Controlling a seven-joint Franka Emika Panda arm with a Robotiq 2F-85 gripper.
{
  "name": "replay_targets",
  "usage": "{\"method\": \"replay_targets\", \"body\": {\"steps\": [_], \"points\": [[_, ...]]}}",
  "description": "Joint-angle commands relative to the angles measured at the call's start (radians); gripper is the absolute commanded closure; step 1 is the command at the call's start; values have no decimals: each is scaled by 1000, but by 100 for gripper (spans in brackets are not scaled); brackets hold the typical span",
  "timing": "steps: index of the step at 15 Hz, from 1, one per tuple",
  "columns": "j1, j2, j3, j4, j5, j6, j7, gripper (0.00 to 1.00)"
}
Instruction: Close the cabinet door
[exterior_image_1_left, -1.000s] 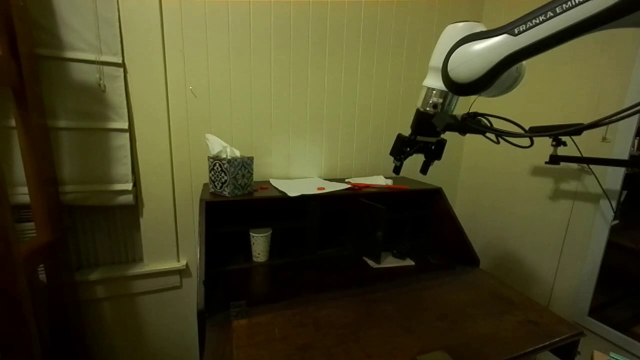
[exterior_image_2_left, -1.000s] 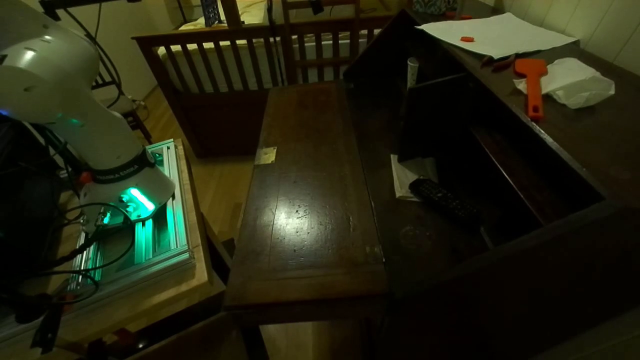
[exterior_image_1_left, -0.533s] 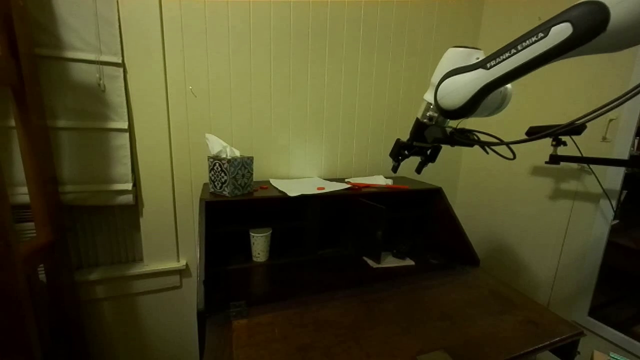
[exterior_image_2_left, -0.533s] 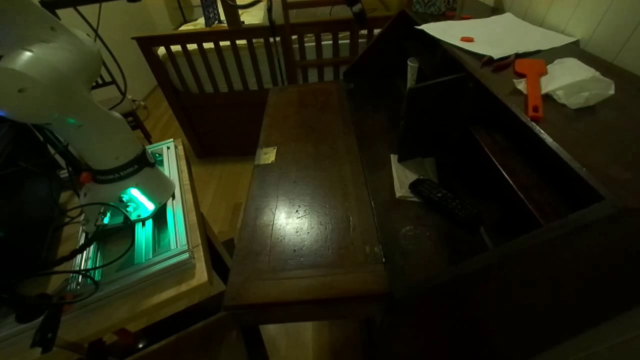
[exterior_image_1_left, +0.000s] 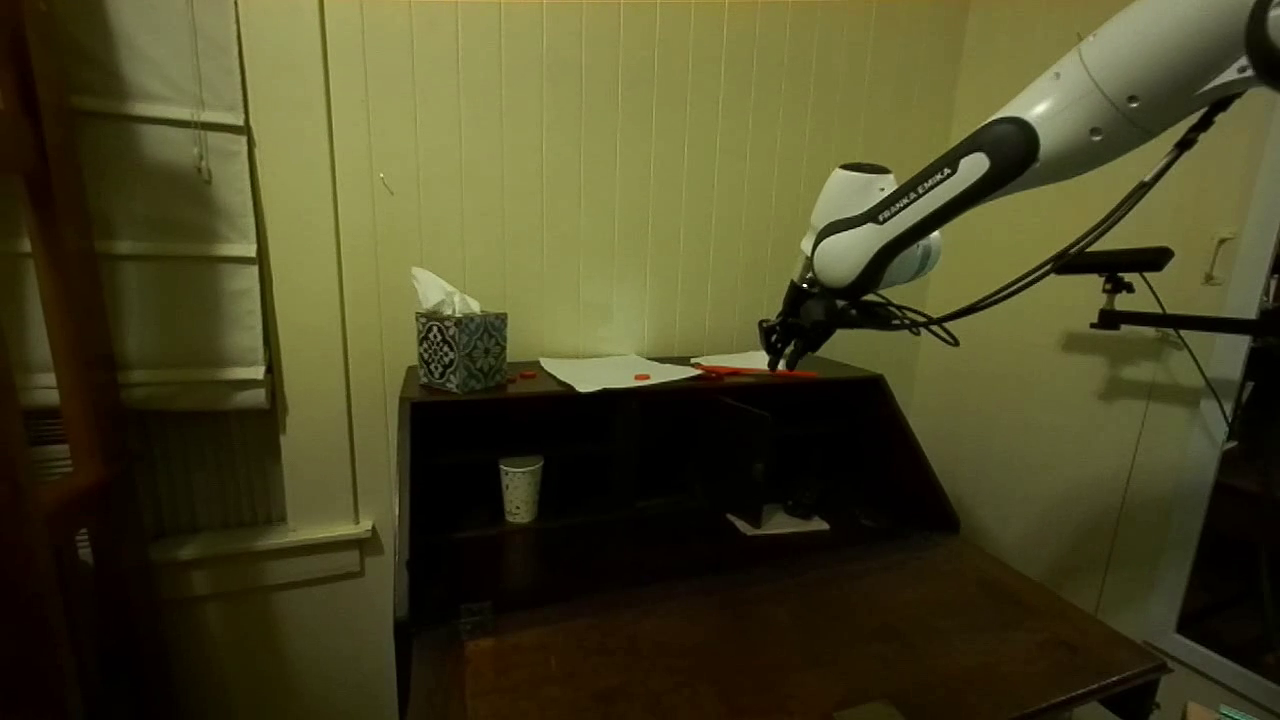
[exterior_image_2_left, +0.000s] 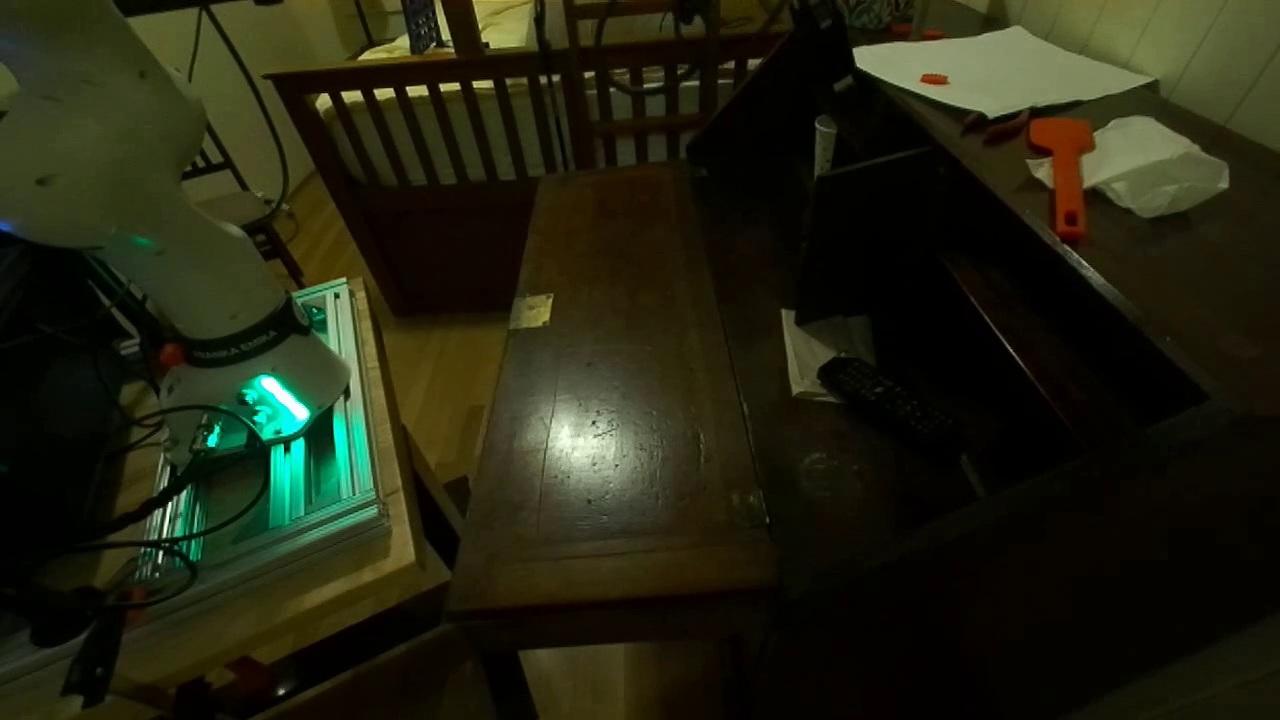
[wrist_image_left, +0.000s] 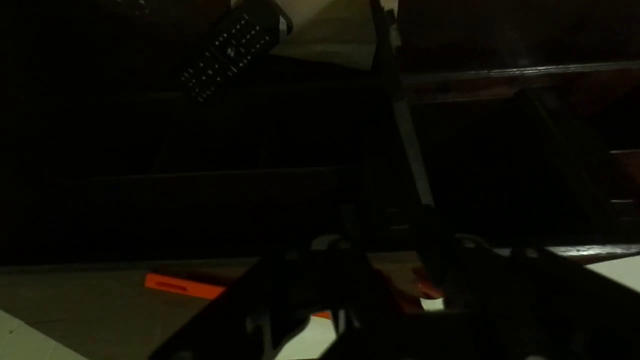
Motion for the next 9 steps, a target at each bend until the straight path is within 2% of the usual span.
{"method": "replay_targets", "body": {"steps": [1, 3, 9], "points": [[47, 145, -61, 143, -38, 16, 39, 95], [64, 196, -82, 183, -17, 17, 26, 100], [83, 279, -103, 240, 42, -25, 3, 100]]}}
